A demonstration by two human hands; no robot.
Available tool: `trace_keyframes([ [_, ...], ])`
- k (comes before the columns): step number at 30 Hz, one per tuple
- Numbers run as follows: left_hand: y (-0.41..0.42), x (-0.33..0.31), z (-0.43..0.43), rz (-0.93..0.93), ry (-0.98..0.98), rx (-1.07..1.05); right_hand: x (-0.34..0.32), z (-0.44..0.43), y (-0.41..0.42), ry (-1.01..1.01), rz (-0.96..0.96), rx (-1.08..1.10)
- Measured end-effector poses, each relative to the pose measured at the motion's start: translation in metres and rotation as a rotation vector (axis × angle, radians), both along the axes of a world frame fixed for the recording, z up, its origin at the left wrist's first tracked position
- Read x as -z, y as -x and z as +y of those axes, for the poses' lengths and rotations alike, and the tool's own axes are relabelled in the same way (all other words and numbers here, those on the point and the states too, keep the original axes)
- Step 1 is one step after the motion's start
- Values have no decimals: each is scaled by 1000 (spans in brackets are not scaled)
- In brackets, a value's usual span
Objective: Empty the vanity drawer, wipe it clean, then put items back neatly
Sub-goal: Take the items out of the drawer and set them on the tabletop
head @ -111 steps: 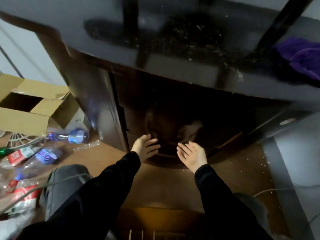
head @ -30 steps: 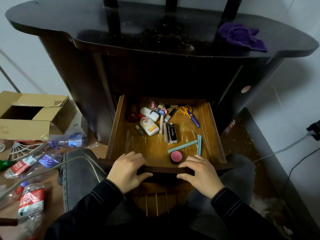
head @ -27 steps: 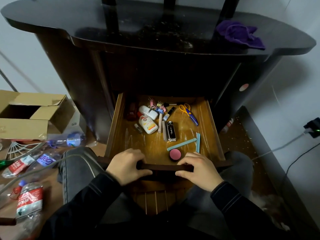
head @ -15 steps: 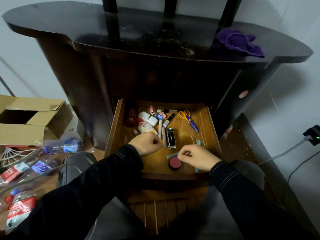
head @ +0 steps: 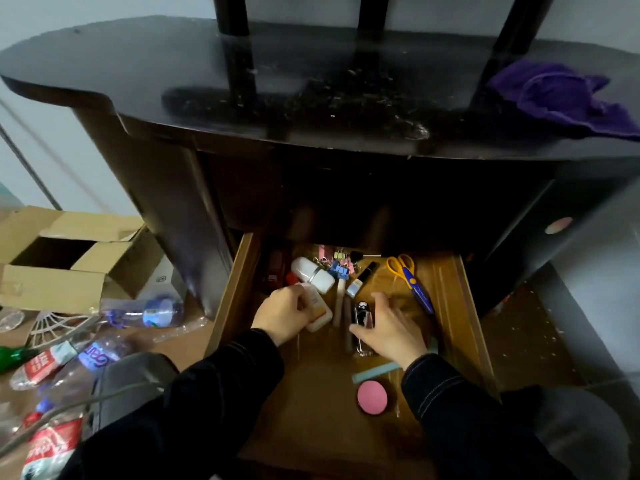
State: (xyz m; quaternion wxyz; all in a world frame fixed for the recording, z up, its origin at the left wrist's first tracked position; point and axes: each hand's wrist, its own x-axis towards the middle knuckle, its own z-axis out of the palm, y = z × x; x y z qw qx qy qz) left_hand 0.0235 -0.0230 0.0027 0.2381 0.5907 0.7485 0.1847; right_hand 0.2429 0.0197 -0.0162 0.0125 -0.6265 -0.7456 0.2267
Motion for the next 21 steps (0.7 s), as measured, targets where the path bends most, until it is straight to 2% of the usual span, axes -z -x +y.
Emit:
trace_keyframes([
  [4, 11, 5, 2, -29, -36, -83, 6, 1, 7, -5, -78, -78],
  [8, 13, 12, -3, -62, -35, -125, 2, 1, 10, 15, -58, -61],
  [16, 6, 16, -1, -171, -3, -209, -8, 15, -4, 168, 209, 148],
  [21, -8, 21, 7, -74, 123, -261, -12, 15, -2, 116, 358, 138],
])
